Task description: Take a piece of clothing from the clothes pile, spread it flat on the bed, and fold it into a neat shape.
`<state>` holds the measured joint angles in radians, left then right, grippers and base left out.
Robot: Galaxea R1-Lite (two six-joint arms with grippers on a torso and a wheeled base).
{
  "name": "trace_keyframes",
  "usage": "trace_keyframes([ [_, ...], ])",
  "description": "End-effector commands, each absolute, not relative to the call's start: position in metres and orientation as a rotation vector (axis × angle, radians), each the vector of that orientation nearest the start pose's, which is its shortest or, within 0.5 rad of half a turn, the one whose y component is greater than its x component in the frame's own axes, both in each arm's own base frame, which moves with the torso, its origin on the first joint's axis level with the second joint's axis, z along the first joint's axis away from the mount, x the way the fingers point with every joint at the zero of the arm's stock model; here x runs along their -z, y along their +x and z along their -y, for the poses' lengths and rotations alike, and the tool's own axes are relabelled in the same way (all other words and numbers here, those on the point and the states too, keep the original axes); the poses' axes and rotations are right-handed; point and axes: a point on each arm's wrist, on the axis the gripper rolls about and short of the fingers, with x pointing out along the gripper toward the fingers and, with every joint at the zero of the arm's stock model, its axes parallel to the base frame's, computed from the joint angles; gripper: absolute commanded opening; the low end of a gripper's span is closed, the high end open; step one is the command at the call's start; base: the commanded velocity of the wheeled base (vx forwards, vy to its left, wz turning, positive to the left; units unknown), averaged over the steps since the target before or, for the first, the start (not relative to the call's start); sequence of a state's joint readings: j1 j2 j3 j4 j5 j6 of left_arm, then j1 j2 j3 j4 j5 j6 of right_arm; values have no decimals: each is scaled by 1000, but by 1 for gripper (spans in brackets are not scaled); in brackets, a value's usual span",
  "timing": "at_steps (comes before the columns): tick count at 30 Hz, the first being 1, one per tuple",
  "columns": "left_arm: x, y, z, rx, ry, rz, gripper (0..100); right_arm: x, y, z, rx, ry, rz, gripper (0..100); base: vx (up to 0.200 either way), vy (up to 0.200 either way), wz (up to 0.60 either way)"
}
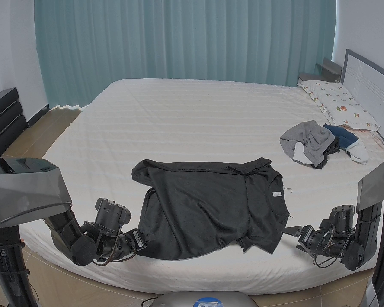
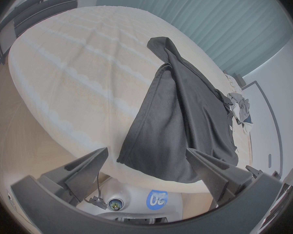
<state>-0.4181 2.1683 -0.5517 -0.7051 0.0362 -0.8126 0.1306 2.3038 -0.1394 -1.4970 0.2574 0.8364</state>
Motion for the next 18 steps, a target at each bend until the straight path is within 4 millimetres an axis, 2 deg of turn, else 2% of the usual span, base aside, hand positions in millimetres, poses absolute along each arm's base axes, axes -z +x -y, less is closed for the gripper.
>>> trace_keyframes([
  [1, 22, 275, 127, -40, -516, -988, 100, 30, 242, -38, -69, 835, -801, 100, 0, 0, 0],
  [7, 25, 279, 137, -39, -495, -972, 100, 30, 243, -38, -70, 834, -796, 100, 0, 0, 0],
  [15, 27, 276, 138, -39, -485, -986, 100, 30, 244, -38, -71, 836, -797, 100, 0, 0, 0],
  [16, 27, 275, 137, -40, -484, -988, 0, 30, 244, -38, -71, 836, -797, 100, 0, 0, 0],
  [18, 27, 274, 137, -42, -482, -992, 0, 30, 244, -38, -71, 834, -796, 100, 0, 0, 0],
])
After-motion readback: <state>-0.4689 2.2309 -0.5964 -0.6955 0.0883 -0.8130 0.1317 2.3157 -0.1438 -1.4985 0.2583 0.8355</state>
